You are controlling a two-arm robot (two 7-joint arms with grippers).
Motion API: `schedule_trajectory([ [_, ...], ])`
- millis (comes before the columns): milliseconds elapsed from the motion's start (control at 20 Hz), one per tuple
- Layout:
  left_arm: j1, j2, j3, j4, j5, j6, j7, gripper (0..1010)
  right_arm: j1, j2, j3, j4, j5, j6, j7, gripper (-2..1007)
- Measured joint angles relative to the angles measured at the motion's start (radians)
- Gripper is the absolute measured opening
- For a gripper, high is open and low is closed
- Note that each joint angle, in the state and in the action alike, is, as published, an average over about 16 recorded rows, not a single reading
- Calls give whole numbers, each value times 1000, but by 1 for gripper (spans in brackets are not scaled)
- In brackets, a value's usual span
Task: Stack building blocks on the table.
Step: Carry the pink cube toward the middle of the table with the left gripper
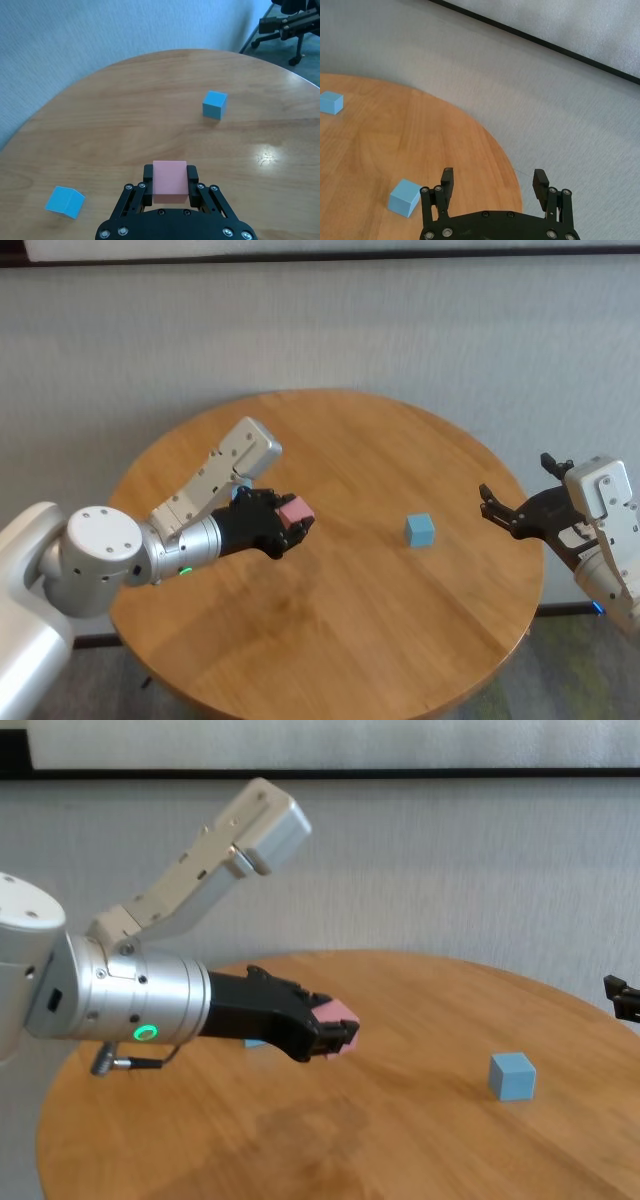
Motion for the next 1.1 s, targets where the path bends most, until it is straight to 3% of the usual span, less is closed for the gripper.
schedule_trajectory([
  [550, -41, -50, 32, 107, 21, -32, -24, 400, 0, 0, 0, 0, 0, 0, 0, 1001],
  [1100, -55, -83, 40, 161, 25, -53, -28, 400, 0, 0, 0, 0, 0, 0, 0, 1001],
])
